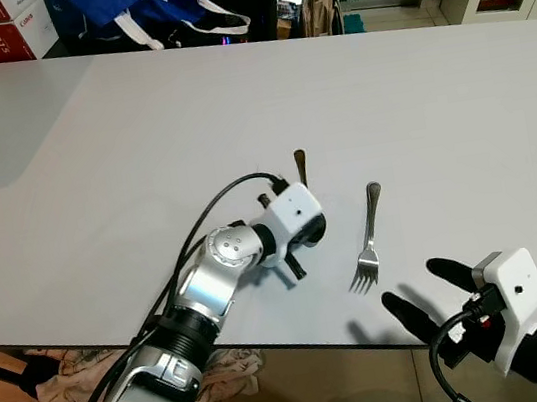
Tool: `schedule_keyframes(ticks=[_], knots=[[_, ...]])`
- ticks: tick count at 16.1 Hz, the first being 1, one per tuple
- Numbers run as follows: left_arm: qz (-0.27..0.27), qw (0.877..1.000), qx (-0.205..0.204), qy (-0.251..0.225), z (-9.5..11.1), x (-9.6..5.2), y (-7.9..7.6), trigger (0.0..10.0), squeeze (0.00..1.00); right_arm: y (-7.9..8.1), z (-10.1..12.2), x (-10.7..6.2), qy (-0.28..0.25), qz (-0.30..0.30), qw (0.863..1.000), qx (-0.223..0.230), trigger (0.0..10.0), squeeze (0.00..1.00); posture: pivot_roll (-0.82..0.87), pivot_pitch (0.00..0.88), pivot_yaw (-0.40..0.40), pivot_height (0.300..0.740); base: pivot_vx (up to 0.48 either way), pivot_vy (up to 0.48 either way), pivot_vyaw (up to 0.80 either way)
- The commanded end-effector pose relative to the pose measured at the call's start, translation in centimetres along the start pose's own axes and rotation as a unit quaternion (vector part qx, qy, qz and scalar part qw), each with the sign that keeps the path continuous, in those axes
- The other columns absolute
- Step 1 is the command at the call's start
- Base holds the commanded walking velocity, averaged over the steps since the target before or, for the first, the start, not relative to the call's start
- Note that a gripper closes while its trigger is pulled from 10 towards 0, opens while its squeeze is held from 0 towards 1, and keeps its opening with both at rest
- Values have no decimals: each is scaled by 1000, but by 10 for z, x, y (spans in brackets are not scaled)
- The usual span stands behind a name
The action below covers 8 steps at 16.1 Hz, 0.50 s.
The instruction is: Setting the table
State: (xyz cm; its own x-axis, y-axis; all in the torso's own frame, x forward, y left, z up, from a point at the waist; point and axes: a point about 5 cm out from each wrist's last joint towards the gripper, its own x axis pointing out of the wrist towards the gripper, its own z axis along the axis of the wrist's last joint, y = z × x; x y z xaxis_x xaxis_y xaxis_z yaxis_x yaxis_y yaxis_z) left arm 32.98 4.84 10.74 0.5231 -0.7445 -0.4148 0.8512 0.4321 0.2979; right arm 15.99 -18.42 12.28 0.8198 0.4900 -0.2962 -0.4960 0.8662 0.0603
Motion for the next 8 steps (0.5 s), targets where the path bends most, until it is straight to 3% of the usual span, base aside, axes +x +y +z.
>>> schedule_keyframes(ticks=[1,5,8], knots=[[-15,1000,16,0,4,2,-1,10000,0,2,2,-1,-1,0,1000,-4,10000,0,-155,88,50,740,0,0,0],[-80,996,46,-24,11,1,-18,10000,0,1,2,-1,0,1,1000,-5,10000,0,-155,88,49,740,0,0,0],[-75,996,45,-29,14,1,-16,10000,0,1,2,0,2,1,1000,-4,10000,0,-152,90,48,740,0,0,0]])
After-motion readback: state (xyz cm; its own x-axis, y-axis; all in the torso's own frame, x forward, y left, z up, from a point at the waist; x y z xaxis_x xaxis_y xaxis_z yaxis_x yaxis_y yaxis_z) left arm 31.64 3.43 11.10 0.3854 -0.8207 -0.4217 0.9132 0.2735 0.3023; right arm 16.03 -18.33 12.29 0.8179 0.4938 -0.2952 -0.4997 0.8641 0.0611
